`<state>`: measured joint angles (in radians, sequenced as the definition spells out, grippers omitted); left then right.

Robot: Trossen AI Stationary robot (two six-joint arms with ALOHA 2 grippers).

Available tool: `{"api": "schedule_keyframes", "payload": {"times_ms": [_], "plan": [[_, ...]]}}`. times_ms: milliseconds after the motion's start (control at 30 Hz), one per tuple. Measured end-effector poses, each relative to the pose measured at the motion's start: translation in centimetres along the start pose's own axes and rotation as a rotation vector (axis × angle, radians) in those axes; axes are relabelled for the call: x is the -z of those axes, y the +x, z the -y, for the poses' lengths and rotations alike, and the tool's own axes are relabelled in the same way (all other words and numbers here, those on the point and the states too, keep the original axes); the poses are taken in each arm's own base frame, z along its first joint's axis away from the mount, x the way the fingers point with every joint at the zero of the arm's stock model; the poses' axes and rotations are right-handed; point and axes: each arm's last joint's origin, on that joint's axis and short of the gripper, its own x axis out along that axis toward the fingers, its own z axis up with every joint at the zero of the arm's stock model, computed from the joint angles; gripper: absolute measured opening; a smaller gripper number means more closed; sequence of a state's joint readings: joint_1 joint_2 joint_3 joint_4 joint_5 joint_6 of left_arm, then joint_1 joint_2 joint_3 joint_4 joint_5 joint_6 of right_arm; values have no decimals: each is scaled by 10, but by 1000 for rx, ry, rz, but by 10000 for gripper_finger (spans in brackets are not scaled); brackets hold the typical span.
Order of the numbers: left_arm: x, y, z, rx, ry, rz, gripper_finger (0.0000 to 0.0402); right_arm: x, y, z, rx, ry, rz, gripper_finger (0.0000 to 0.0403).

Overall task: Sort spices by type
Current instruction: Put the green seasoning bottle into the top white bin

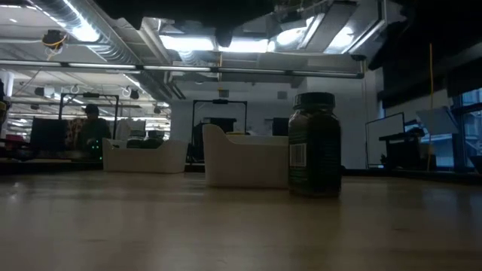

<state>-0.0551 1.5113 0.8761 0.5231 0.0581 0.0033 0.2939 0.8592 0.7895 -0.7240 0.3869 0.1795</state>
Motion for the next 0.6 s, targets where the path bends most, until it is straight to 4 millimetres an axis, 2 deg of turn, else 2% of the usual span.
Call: {"api": "schedule_keyframes", "payload": {"times_ms": [133, 267, 367, 467, 600], "plan": [[5, 5, -2, -55, -44, -8, 46, 16, 1, 3, 9, -18, 106, 264], [4, 17, -3, -81, -72, -8, 118, 23, 6, 3, 24, -71, 196, 264], [-4, 29, -3, -80, -70, -25, 181, 20, 8, 3, 58, -120, 245, 264], [-10, 43, -2, -83, -73, -141, 241, 18, 7, 2, 66, -160, 271, 264], [-13, 61, 5, -72, -62, -264, 294, 14, 6, 2, 73, -189, 311, 264]]}}
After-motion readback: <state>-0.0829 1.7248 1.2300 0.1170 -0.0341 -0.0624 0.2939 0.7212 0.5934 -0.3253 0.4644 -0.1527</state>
